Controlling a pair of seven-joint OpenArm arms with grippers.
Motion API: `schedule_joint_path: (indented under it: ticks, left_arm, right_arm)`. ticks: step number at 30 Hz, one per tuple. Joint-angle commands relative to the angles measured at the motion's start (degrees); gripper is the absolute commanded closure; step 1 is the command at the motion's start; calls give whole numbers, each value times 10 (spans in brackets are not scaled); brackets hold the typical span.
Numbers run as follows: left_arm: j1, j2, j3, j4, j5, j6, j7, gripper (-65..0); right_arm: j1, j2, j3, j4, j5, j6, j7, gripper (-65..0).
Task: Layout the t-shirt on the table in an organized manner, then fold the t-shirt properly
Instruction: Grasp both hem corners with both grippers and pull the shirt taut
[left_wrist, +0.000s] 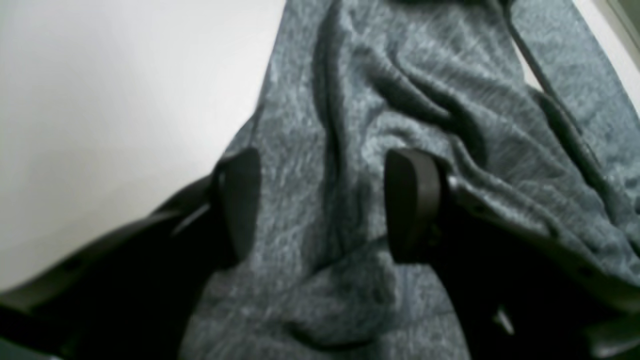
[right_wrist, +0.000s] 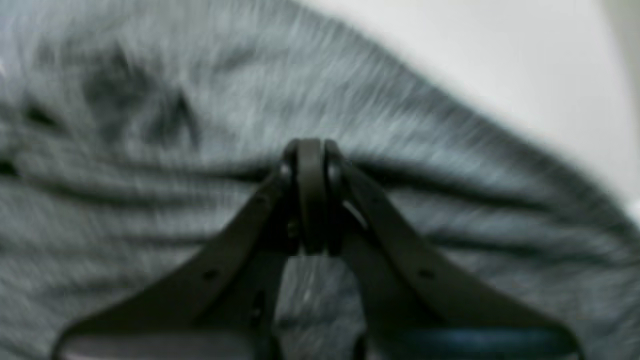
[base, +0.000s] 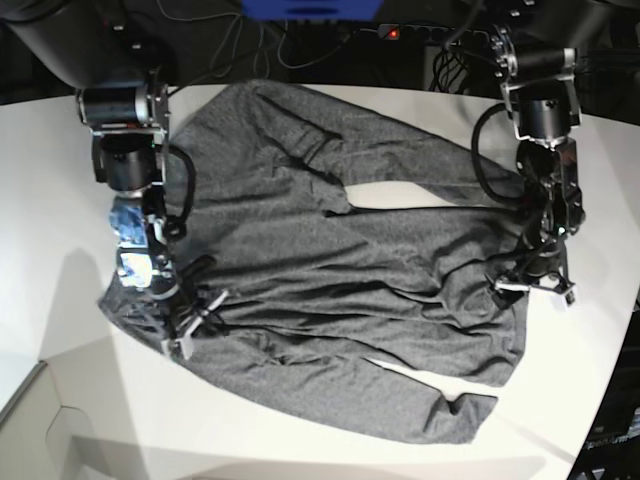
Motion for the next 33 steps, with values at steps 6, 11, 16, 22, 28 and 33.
schedule_joint_path:
  ticks: [6, 11, 16, 22, 28, 33]
  left_arm:
    - [12, -35, 0, -1, 1, 4, 3, -383]
    - [28, -52, 0, -1, 1, 4, 3, -384]
    - [32, -60, -4, 5, -5, 4, 3, -384]
    - [38, -60, -5, 96, -5, 4, 6, -383]
    - [51, -56, -1, 249, -6, 4, 9, -382]
    - [60, -54, 0, 233, -6, 4, 9, -384]
  right_arm:
    - [71, 23, -1, -137, 4, 1, 68, -11]
    - [71, 38, -1, -145, 4, -93, 141, -11]
    - [71, 40, -1, -146, 5, -159, 188, -12]
    - [78, 37, 0, -143, 5, -160, 208, -12]
    - [46, 39, 22, -72, 5, -160, 201, -11]
    - [-49, 40, 65, 124, 5, -158, 116, -12]
